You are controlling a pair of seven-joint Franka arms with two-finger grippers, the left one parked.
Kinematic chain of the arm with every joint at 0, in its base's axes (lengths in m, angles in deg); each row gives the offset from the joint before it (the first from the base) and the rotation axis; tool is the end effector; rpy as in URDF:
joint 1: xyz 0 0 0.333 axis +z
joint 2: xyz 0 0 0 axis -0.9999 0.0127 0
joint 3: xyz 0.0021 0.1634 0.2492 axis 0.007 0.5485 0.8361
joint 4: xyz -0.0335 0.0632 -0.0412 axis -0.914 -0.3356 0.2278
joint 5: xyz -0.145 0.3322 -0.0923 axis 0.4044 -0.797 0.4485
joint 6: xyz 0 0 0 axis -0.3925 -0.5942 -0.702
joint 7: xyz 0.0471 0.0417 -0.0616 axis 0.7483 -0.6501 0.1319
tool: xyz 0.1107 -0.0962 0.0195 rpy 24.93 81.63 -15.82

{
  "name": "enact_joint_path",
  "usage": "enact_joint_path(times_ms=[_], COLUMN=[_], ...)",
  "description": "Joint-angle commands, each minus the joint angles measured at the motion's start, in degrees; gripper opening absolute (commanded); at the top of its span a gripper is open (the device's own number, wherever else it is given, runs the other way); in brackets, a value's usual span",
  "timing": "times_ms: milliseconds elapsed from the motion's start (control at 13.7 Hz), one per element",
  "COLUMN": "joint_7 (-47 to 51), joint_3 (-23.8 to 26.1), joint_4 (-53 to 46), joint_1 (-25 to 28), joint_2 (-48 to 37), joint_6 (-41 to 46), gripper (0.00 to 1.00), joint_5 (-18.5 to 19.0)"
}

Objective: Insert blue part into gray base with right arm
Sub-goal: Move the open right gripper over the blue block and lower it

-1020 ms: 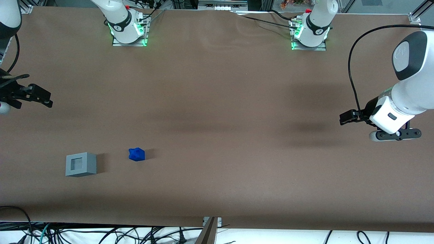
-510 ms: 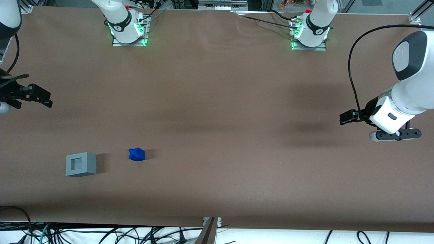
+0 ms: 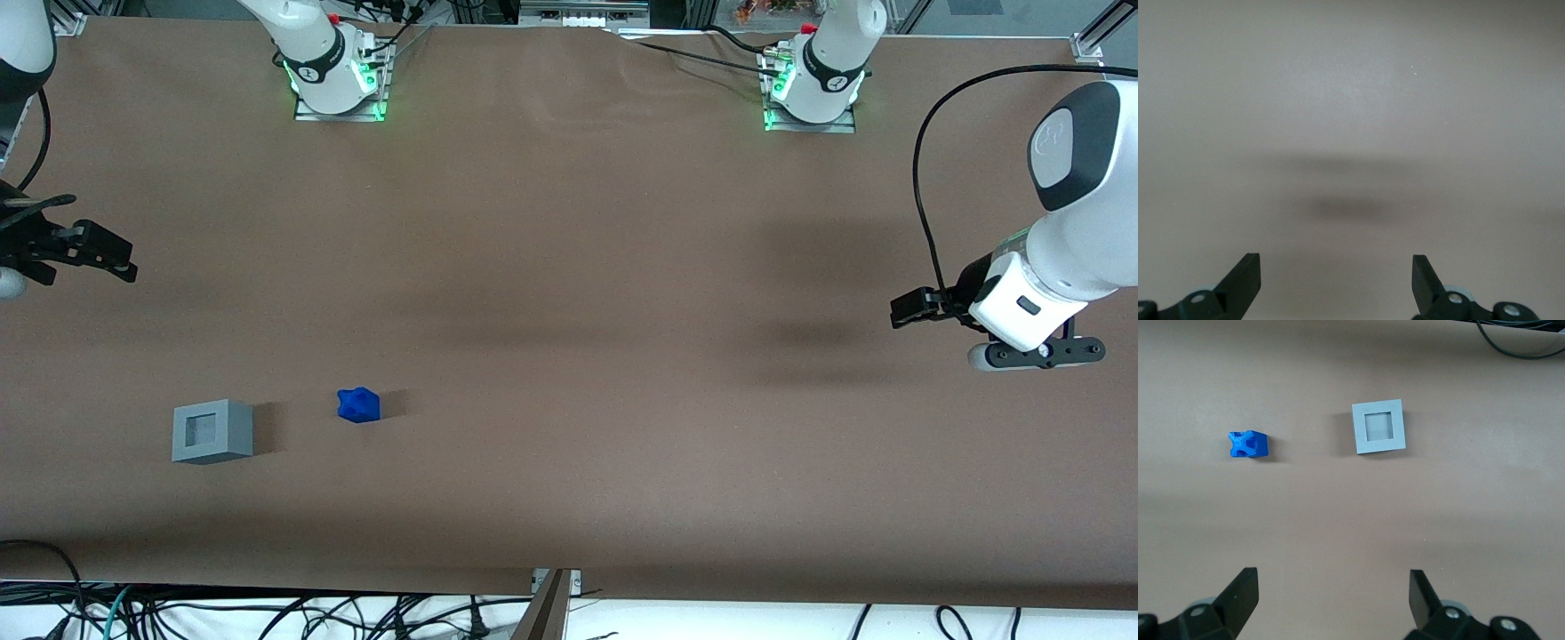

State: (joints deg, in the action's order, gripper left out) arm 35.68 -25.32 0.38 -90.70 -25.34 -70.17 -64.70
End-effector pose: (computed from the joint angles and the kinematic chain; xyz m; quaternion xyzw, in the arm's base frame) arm 0.5900 -0.0266 0.5258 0.9988 0.0338 0.0303 0.0190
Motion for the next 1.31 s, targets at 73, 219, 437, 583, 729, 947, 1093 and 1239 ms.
enact_joint_path(times_ms=[73, 219, 437, 583, 729, 947, 1093, 1239], joint_7=[0.6, 0.6, 0.5, 0.6, 0.7, 0.1, 0.8, 2.9], joint_3=[0.7, 0.7, 0.7, 0.9, 0.9, 1.0, 1.0, 1.0], joint_4=[-0.4, -0.4, -0.3, -0.3, -0.3, -0.2, -0.2, -0.3], joint_1=[-0.9, -0.9, -0.7, -0.3, -0.1, 0.1, 2.4, 5.2], joint_2=[-0.1, -0.1, 0.0, 1.1, 1.9, 8.1, 11.1, 14.6], joint_6=[0.5, 0.4, 0.4, 0.3, -0.3, -4.3, -10.0, -16.0], gripper=[1.0, 1.0, 1.0, 1.0, 1.0, 1.0, 1.0, 1.0], joint_5=[-0.4, -0.4, -0.2, 0.3, 0.0, -1.1, -2.5, -2.7])
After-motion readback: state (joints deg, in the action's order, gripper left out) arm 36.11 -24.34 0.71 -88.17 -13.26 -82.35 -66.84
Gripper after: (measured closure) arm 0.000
